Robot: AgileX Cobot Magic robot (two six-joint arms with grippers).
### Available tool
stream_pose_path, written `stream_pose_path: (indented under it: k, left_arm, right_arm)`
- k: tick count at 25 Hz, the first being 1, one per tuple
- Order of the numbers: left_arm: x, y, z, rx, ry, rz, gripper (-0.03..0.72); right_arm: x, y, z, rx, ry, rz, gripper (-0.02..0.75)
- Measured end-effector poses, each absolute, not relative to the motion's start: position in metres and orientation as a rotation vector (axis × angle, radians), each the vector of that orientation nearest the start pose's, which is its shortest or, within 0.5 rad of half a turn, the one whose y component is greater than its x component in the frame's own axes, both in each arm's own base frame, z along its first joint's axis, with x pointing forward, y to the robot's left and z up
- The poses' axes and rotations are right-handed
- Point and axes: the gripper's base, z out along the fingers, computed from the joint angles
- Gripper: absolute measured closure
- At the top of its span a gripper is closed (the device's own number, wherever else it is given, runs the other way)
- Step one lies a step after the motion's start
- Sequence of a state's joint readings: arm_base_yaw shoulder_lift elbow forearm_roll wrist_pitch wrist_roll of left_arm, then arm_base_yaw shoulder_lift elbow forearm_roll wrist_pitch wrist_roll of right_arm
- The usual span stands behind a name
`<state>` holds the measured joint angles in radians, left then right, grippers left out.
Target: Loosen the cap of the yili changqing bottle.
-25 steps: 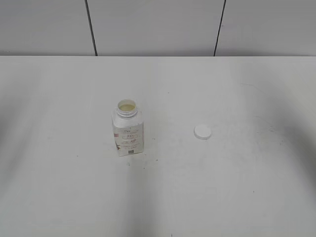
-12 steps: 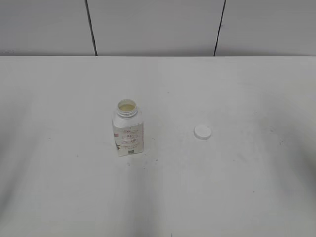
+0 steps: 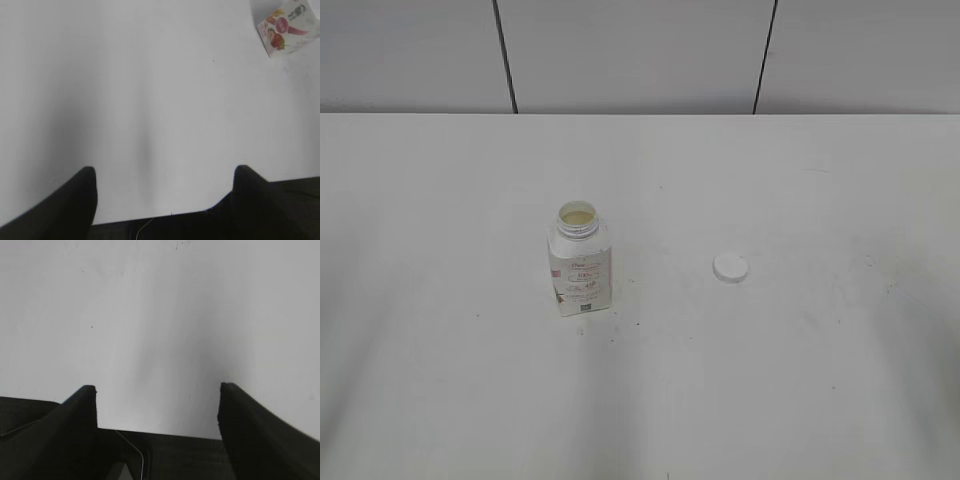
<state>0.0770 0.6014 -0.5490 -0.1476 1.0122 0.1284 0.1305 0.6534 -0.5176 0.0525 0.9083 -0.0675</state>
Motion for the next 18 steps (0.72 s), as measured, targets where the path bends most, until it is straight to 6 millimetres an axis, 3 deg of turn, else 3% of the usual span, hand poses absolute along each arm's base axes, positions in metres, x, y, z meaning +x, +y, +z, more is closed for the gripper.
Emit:
stream_pose_path:
  k: [11,18]
  left_arm:
    - [0.059,-0.007,0.276,0.032,2.411,-0.097,0.183]
    - [0.033,-0.009,0.283,0.044,2.253,-0.077,0.187]
  right_arm:
    - [0.078,0.014,0.276,-0.213,2.336,0.097,0.150]
    - [0.060,0.013,0.279,-0.223,2.386,0.112,0.150]
